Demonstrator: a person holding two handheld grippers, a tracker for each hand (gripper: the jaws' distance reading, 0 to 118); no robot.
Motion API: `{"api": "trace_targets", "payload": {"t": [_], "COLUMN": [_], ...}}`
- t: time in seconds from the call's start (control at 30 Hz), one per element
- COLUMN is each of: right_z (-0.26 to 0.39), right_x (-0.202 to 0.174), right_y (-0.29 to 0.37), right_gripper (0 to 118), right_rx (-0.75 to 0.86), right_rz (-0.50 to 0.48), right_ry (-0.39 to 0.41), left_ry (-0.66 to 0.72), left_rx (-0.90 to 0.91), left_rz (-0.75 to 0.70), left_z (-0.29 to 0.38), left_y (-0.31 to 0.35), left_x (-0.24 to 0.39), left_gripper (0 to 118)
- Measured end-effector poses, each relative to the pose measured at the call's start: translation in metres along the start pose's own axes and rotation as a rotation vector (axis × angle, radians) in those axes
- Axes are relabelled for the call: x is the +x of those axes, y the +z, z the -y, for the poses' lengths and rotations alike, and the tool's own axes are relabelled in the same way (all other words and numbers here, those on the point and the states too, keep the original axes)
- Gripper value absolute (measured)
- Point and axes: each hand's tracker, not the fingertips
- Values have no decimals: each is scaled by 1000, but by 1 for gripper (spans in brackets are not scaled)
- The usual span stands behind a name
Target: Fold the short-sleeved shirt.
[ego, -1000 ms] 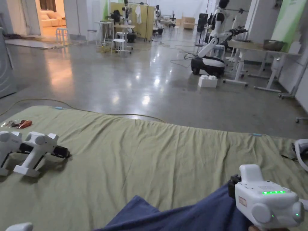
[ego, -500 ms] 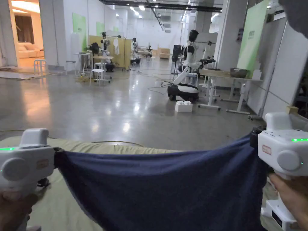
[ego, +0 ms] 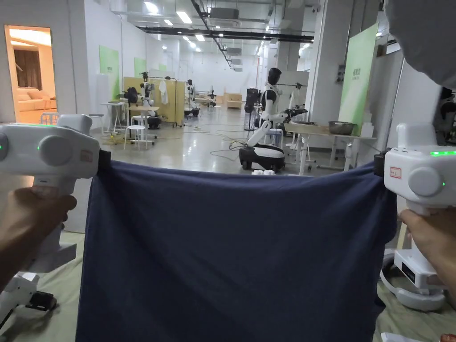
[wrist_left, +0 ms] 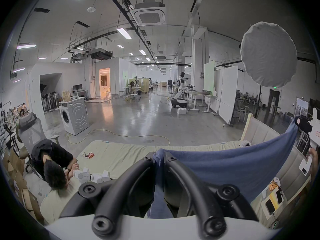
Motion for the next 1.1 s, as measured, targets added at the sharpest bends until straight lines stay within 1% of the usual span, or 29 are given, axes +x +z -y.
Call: {"api": "trace_targets", "payload": {"t": [0.17,0.33,0.5,0.6,0.73,0.77,0.83,0.97,1.1], "right_z": [-31,-57,-55,-30,26,42,78,146,195], "right_x": [-10,-19,-26,-30,-31,-32,-32,-28,-25], "right_y": [-34,-50,-54,-54,-51,-48,-37,-10,34], "right_gripper": [7,7,7,7,7,7,7,7,7], "right_rx": [25,67,89,81,-5,-34,-43,-120,-155], "right_rz": [10,38,46,46,29,29,26,18,15], "right_ry": [4,33,52,72,41,43,47,22,17], "left_ry": [47,37,31,34,50,50,52,66,83], "left_rx": [-1,10,18,5,-47,-64,-84,-117,-138], "left_rz": [-10,-20,-31,-33,-20,-20,-9,15,28], "left_z": [-29,-47,-38,-15,36,50,83,152,209], "left_y": [-30,-51,-63,-71,-80,-81,-78,-55,-21], "left_x": [-8,-9,-9,-9,-11,-11,-11,-11,-15], "left_gripper": [11,11,11,11,11,11,11,11,11]}}
